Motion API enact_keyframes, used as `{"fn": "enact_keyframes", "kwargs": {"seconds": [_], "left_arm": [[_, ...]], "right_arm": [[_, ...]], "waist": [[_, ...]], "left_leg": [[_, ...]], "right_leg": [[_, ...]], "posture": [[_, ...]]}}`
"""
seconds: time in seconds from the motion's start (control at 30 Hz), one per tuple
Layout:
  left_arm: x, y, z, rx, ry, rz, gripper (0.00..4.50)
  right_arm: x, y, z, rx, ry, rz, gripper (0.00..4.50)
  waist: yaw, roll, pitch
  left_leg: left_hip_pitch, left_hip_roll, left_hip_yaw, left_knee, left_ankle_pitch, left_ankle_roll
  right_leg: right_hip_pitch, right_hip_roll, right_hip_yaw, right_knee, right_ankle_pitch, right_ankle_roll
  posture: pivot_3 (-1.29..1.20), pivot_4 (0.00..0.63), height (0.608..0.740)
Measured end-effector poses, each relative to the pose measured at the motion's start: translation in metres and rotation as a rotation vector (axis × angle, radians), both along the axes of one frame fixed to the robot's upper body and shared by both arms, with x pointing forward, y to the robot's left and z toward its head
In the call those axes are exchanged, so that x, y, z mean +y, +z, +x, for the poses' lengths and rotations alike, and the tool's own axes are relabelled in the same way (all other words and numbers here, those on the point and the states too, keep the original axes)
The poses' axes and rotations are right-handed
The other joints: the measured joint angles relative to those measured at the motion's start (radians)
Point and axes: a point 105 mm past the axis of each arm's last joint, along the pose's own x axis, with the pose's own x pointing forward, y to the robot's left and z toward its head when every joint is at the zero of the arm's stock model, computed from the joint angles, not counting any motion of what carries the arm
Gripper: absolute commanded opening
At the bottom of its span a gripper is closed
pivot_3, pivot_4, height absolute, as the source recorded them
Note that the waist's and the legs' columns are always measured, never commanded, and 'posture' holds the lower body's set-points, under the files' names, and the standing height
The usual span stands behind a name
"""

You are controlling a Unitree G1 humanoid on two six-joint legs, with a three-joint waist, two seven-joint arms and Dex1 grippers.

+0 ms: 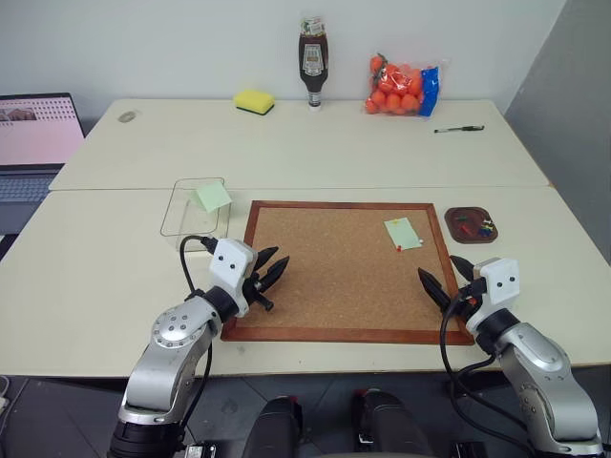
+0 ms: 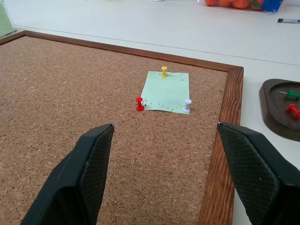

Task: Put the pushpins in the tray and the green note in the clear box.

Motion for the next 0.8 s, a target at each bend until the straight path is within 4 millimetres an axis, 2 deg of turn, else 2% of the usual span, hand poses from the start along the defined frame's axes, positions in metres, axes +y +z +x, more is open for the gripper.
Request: {"fn": "enact_keyframes", "kwargs": {"seconds": [0.5,0.73,0.8], "left_arm": [[0.001,0.002,0.006,-0.026,-0.005,0.028,1.46],[-0.007,-0.002,0.009,-0.005,-0.069,0.036,1.46],[-0.012,-0.003,0.011,0.011,-0.112,0.019,1.46]], "right_arm": [[0.000,-0.003,-0.001,0.008,-0.011,0.007,3.73],[-0.002,-0.004,-0.004,0.012,-0.022,0.001,3.73],[-0.001,0.001,-0.005,-0.004,-0.014,-0.009,3.73]], "waist": [[0.000,0.000,0.000],[0.000,0.000,0.000],[0.000,0.000,0.000]], "left_leg": [[0.000,0.000,0.000,0.000,0.000,0.000],[0.000,0.000,0.000,0.000,0.000,0.000],[0.000,0.000,0.000,0.000,0.000,0.000]], "right_leg": [[0.000,0.000,0.000,0.000,0.000,0.000],[0.000,0.000,0.000,0.000,0.000,0.000],[0.000,0.000,0.000,0.000,0.000,0.000]], "posture": [[0.00,0.150,0.740],[0.00,0.150,0.740],[0.00,0.150,0.740]]}}
